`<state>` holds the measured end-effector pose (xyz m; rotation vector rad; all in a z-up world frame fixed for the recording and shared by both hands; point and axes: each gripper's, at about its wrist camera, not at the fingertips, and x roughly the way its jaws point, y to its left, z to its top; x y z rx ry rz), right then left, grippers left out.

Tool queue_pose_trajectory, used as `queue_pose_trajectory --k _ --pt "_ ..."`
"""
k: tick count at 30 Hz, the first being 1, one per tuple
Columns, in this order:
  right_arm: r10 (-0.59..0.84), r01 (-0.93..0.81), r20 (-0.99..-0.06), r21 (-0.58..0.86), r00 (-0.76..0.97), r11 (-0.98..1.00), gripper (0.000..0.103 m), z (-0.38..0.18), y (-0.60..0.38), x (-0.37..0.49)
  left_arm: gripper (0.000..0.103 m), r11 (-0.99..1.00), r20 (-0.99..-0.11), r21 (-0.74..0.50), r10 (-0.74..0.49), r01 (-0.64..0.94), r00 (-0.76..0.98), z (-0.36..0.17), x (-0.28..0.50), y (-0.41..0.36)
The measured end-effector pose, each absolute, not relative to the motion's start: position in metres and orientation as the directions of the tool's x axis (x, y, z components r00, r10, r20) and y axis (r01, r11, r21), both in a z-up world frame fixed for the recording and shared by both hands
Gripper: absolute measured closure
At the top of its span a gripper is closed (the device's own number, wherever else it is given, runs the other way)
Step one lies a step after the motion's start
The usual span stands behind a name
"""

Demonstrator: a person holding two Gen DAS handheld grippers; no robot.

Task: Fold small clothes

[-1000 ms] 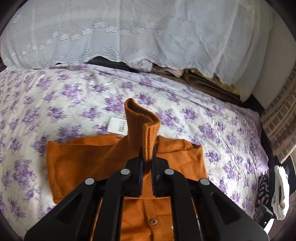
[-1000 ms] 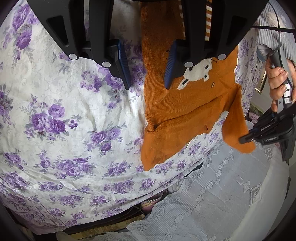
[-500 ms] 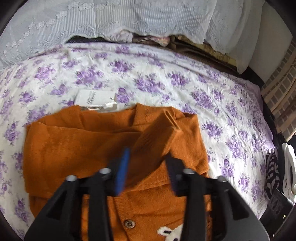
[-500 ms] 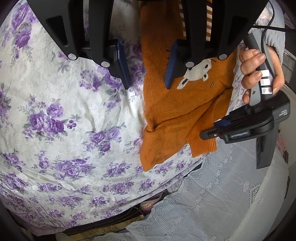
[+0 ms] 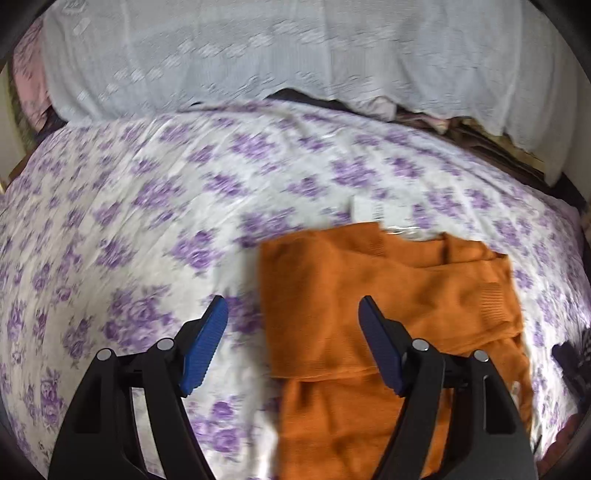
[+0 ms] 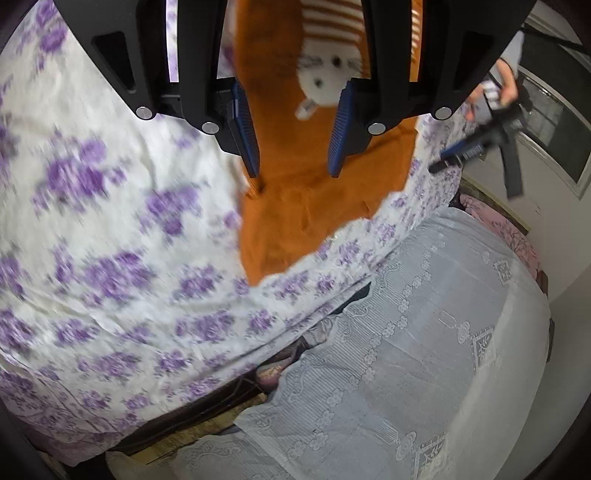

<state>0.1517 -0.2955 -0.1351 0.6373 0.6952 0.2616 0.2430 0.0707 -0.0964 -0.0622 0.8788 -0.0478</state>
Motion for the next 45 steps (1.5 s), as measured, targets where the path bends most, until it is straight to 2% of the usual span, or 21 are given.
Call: queue_pose_trajectory --k 3,8,9,10,12,15,19,21,22,23,26,29,30,32,34,37,39,41,42,44,45 --pt "0.413 -0.029 -0.566 0.565 0.714 0.824 0.066 -0.13 -0.274 0.196 0.032 0.998 -0.78 -0.055 -0.034 -0.015 0.625 -0.109 0.251 0.08" --pt "0.389 -0.007 -0.671 0.497 0.631 0.868 0.066 -0.155 -0.243 0.247 0.032 0.999 -0.798 -0.015 0.006 -0.03 0.603 -0.131 0.265 0.085" --pt "0.369 0.009 -0.692 0.476 0.621 0.879 0.073 -0.161 -0.239 0.252 0.032 0.999 -0.81 -0.001 0.022 -0.038 0.586 -0.14 0.271 0.086" --pt "0.355 0.012 -0.706 0.458 0.613 0.889 0.093 -0.167 -0.235 0.257 0.031 0.999 -0.82 0.008 0.033 -0.045 0.572 -0.146 0.273 0.086" --pt "0.338 -0.001 -0.695 0.437 0.635 0.899 0.098 -0.166 -0.233 0.26 0.026 0.998 -0.836 0.011 0.042 -0.06 0.547 -0.162 0.279 0.089" --pt "0.314 -0.002 -0.68 0.417 0.663 0.909 0.098 -0.157 -0.237 0.265 0.024 0.998 -0.821 0.015 0.049 -0.065 0.568 -0.16 0.277 0.091" --pt "0.257 -0.002 -0.735 0.329 0.628 0.944 0.098 -0.169 -0.238 0.277 0.024 0.997 -0.781 -0.032 0.015 -0.065 0.624 -0.139 0.269 0.094" --pt "0.212 0.034 -0.728 0.306 0.652 0.951 0.097 -0.161 -0.241 0.271 0.024 0.998 -0.762 -0.03 0.014 -0.058 0.647 -0.127 0.271 0.091" --pt "0.177 0.056 -0.7 0.297 0.692 0.953 0.092 -0.151 -0.243 0.266 0.024 0.998 -0.759 -0.027 0.014 -0.052 0.651 -0.125 0.273 0.089" --pt "0.172 0.049 -0.671 0.297 0.721 0.954 0.092 -0.142 -0.243 0.263 0.024 0.999 -0.757 -0.018 0.016 -0.045 0.653 -0.123 0.276 0.086" --pt "0.23 -0.039 -0.649 0.295 0.725 0.955 0.092 -0.126 -0.228 0.267 0.024 0.999 -0.765 0.024 0.043 -0.038 0.643 -0.128 0.292 0.072" --pt "0.212 -0.042 -0.724 0.245 0.657 0.969 0.094 -0.146 -0.215 0.286 0.023 0.996 -0.809 0.061 0.086 -0.062 0.582 -0.152 0.31 0.066" --pt "0.189 -0.02 -0.764 0.224 0.616 0.974 0.098 -0.161 -0.214 0.293 0.019 0.996 -0.822 0.055 0.087 -0.073 0.563 -0.162 0.315 0.067" --pt "0.216 -0.015 -0.749 0.266 0.626 0.964 0.1 -0.171 -0.221 0.293 0.016 0.996 -0.822 0.028 0.074 -0.09 0.565 -0.161 0.313 0.076" --pt "0.2 0.001 -0.738 0.263 0.645 0.965 0.097 -0.16 -0.223 0.284 0.021 0.996 -0.822 -0.005 0.047 -0.088 0.568 -0.152 0.306 0.082" --pt "0.221 -0.068 -0.693 0.241 0.687 0.968 0.097 -0.139 -0.212 0.258 0.022 0.999 -0.79 -0.04 -0.02 -0.019 0.613 -0.131 0.278 0.081" --pt "0.236 -0.103 -0.705 0.227 0.669 0.968 0.097 -0.14 -0.203 0.247 0.018 0.999 -0.776 -0.016 -0.033 0.033 0.63 -0.127 0.259 0.073" --pt "0.242 -0.119 -0.767 0.214 0.594 0.969 0.097 -0.164 -0.193 0.249 0.015 0.998 -0.798 0.039 -0.003 0.056 0.603 -0.142 0.256 0.062" --pt "0.238 -0.116 -0.76 0.211 0.604 0.97 0.099 -0.171 -0.193 0.247 0.013 0.996 -0.817 0.071 0.027 0.055 0.576 -0.157 0.257 0.057" --pt "0.229 -0.101 -0.754 0.213 0.616 0.972 0.1 -0.164 -0.195 0.237 0.013 0.999 -0.815 0.05 0.028 0.022 0.578 -0.163 0.254 0.058" --pt "0.233 -0.098 -0.743 0.221 0.628 0.97 0.096 -0.156 -0.195 0.233 0.016 0.999 -0.812 0.044 0.018 0.029 0.583 -0.157 0.252 0.058"
